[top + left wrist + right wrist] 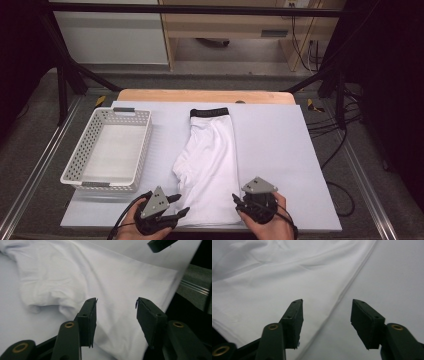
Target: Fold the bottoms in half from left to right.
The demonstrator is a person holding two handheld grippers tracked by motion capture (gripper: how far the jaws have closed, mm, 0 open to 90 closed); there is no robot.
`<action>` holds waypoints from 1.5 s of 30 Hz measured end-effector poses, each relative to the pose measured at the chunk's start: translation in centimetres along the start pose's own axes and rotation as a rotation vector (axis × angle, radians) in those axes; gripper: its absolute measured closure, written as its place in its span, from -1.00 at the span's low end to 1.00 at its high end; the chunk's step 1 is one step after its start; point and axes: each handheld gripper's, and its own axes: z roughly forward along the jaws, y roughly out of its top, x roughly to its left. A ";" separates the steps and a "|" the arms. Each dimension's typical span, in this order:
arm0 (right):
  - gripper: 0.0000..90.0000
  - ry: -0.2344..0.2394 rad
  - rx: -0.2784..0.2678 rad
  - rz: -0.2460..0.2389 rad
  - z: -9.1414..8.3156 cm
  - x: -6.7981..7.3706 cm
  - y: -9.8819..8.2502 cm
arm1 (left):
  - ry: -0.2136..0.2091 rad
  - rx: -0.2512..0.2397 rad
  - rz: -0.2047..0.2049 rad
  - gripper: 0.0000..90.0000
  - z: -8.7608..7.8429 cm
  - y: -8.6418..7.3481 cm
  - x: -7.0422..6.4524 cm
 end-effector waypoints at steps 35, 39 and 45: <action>0.83 0.117 0.016 0.100 7.5 -2.4 -0.2 | 0.009 0.095 -0.094 0.88 5.0 -1.8 3.4; 0.96 0.125 0.009 0.082 7.5 -2.2 -0.2 | 0.017 0.090 -0.085 0.96 5.1 -1.8 3.2; 0.97 0.144 0.018 0.097 7.2 -2.4 -0.3 | -0.012 0.086 -0.110 0.98 4.9 -1.9 3.5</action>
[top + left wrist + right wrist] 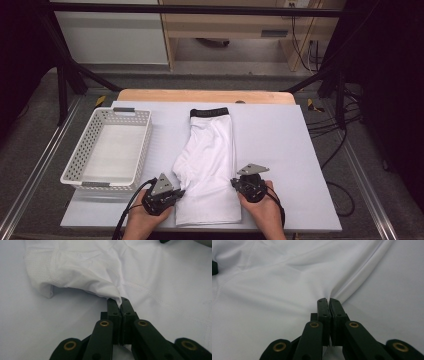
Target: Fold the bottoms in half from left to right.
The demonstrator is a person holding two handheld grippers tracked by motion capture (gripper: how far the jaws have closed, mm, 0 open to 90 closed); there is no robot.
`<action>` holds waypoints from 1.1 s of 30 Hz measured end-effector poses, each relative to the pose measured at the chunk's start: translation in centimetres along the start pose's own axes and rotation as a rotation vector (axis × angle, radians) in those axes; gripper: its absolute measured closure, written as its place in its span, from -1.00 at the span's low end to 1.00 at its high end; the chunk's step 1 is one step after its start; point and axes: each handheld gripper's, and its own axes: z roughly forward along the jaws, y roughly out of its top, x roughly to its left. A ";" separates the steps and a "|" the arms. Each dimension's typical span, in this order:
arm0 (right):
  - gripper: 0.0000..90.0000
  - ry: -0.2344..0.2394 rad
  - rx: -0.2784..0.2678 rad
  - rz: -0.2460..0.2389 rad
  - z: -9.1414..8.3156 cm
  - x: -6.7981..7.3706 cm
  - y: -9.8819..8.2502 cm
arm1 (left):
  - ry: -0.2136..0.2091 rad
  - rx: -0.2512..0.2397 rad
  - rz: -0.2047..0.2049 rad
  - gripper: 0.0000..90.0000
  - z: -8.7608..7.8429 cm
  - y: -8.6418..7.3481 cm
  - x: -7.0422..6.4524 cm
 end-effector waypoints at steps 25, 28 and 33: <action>0.27 -0.042 -0.061 0.098 -3.5 -0.3 -2.3 | -0.012 0.017 0.049 0.61 -1.6 -1.3 -4.0; 0.21 -0.040 -0.026 0.093 -2.2 -0.9 -1.8 | -0.016 0.020 0.044 0.61 -1.4 -1.2 -3.8; 0.34 -0.074 -0.007 0.070 -1.7 -0.6 -1.8 | -0.029 -0.002 0.009 0.70 -1.2 -1.5 -3.4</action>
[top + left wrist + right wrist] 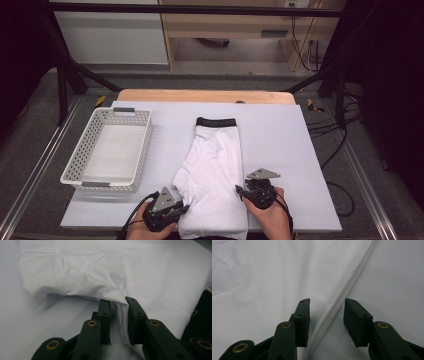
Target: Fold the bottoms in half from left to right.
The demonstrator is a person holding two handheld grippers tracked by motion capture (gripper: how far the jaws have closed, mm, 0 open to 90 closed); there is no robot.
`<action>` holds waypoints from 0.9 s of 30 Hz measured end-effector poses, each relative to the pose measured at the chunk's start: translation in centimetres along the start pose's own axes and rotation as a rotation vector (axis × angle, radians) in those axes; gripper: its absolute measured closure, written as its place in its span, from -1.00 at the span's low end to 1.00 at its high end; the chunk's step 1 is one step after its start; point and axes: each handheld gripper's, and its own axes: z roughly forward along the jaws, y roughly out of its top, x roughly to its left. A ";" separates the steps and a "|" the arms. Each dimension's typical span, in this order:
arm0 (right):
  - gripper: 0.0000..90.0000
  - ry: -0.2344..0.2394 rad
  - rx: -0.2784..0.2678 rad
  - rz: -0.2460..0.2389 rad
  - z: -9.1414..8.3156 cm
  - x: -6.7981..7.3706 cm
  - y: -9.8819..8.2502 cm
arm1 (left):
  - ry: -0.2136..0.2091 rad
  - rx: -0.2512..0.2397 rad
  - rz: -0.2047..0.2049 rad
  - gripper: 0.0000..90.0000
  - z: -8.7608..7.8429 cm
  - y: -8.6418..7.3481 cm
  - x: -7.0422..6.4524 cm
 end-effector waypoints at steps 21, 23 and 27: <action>0.99 0.077 0.029 -0.022 -1.6 0.7 -1.3 | -0.060 0.008 0.029 0.98 -0.8 -0.5 -2.1; 0.99 0.071 0.032 -0.031 -1.9 0.8 -1.6 | -0.059 0.013 0.039 0.97 -0.6 -0.5 -2.2; 0.95 0.078 0.028 -0.019 -1.8 0.6 -1.6 | -0.032 -0.006 0.025 0.75 -1.5 -0.2 -1.7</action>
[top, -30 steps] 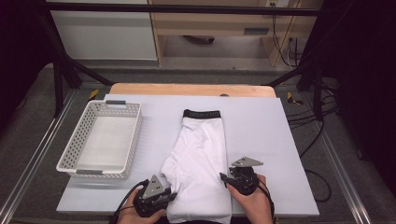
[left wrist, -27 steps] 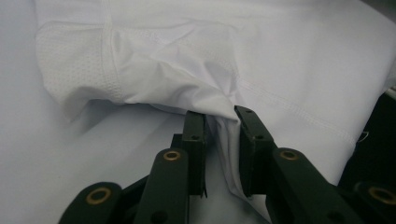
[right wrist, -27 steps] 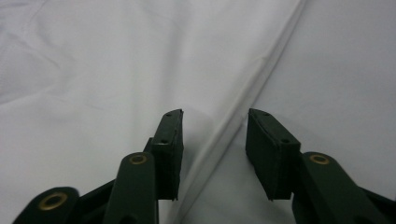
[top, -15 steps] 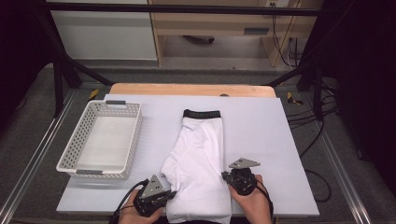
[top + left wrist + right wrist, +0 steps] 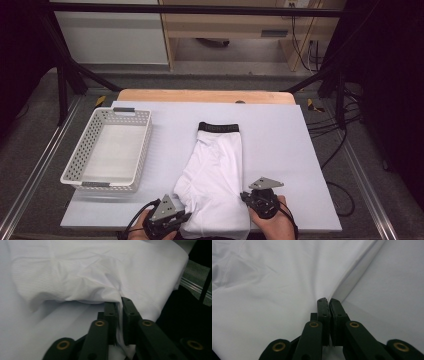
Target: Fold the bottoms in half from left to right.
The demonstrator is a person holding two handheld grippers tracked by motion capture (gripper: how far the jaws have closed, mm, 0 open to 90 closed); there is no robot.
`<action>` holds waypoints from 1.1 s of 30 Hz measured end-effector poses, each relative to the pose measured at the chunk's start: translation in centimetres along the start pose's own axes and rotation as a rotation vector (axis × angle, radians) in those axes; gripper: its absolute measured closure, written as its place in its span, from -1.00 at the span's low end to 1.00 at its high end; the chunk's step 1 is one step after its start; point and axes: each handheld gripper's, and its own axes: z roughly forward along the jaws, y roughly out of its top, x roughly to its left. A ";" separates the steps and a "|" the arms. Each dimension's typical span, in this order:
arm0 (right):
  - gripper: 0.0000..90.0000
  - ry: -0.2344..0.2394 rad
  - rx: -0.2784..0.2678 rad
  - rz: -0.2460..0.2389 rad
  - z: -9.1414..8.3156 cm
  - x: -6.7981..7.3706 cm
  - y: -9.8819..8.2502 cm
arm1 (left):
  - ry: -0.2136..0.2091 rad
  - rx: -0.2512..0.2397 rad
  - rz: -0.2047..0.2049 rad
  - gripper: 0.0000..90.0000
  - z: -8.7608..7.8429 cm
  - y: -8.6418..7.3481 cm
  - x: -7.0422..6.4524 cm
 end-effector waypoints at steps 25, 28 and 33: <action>0.91 0.011 -0.002 0.000 0.1 -0.1 0.0 | 0.181 0.052 -0.043 0.40 0.4 0.4 4.3; 0.91 0.008 -0.003 0.000 0.1 -0.1 0.0 | 0.198 0.049 -0.032 0.58 0.9 0.7 4.5; 0.92 0.008 -0.001 0.003 0.1 -0.1 0.0 | 0.202 0.041 -0.018 0.95 1.1 0.9 4.7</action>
